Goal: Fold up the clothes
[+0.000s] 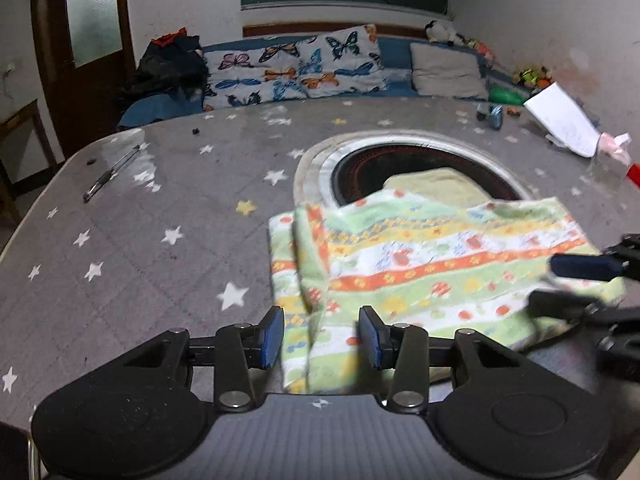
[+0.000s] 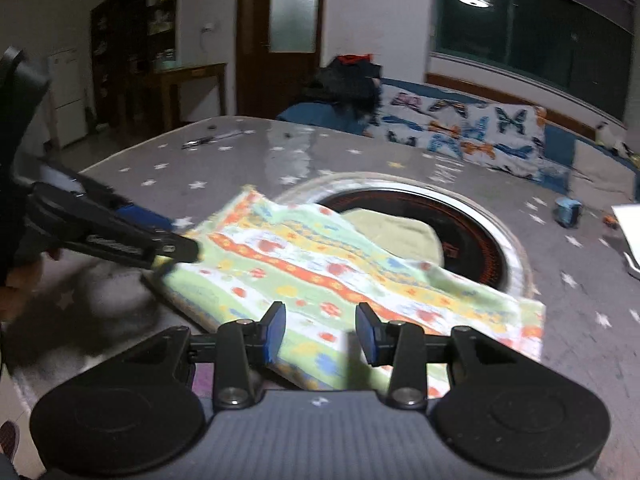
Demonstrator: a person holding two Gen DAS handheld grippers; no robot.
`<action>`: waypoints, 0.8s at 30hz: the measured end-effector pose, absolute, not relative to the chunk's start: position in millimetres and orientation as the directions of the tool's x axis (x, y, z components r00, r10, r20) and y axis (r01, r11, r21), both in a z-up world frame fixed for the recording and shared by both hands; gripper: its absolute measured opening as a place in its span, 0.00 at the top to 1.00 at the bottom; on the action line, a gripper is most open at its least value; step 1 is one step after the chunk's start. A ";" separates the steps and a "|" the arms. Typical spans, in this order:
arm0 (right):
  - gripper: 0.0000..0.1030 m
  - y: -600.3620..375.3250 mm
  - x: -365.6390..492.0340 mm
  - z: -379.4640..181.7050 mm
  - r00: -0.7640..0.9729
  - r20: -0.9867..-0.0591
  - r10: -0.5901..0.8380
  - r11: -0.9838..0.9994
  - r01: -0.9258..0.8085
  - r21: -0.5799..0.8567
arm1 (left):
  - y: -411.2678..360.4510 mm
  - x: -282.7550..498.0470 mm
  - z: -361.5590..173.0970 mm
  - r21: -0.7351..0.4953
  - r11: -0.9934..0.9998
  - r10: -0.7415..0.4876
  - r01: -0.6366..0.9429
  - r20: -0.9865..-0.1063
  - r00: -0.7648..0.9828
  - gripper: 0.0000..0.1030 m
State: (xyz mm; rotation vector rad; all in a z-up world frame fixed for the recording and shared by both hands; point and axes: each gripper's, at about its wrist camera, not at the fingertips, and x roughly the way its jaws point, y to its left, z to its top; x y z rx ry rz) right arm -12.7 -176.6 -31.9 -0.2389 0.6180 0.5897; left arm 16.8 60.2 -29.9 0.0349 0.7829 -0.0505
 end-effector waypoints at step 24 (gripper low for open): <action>0.52 -245.0 -0.6 -47.9 0.695 -0.640 0.327 0.909 -0.417 0.011 | 73.5 11.5 -30.8 -0.035 0.999 -0.016 -0.014 -0.733 0.680 0.38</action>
